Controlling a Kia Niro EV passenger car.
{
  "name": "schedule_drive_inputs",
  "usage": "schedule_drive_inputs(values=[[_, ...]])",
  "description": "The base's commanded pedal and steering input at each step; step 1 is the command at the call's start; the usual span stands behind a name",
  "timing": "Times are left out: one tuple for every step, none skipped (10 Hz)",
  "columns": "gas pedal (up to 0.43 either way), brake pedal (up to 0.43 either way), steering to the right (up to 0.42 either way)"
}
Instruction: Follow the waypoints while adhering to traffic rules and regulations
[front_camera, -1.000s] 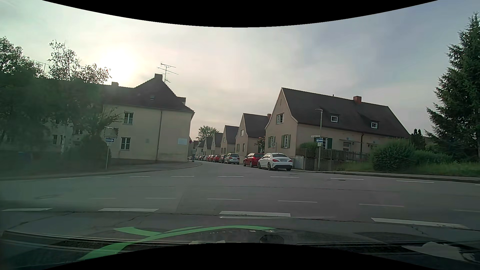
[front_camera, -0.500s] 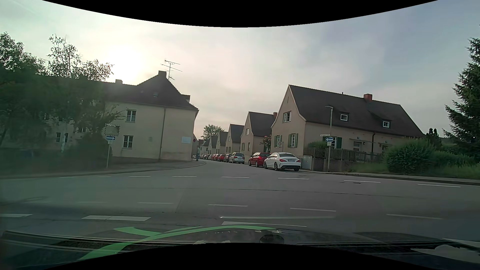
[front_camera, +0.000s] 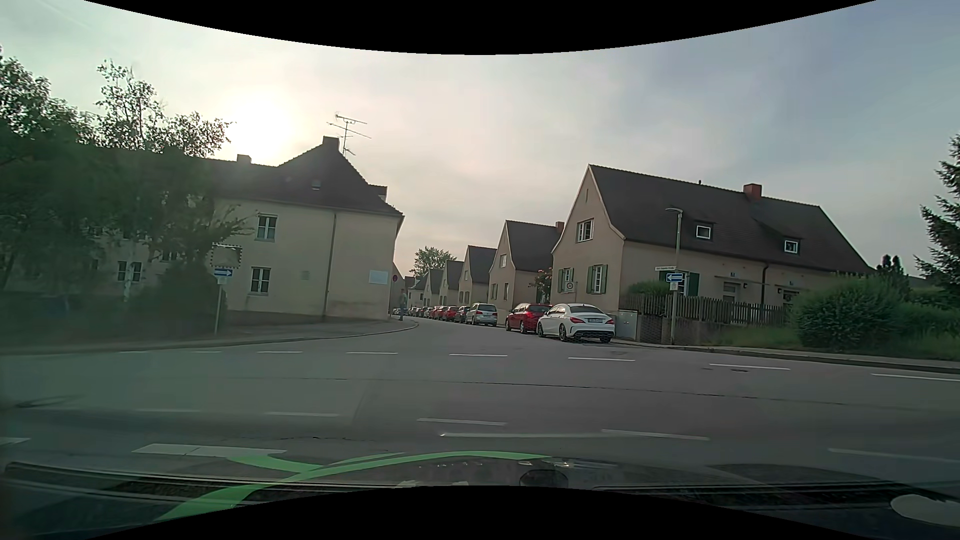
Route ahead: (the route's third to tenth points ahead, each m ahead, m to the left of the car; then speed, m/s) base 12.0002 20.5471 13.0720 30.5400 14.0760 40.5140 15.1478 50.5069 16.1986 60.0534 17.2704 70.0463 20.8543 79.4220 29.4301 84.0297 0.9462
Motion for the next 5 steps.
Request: schedule_drive_inputs(values=[[0.0, 0.177, -0.125], [0.0, 0.177, -0.125], [0.0, 0.171, -0.125], [0.0, 0.171, -0.125], [0.0, 0.165, -0.126]])
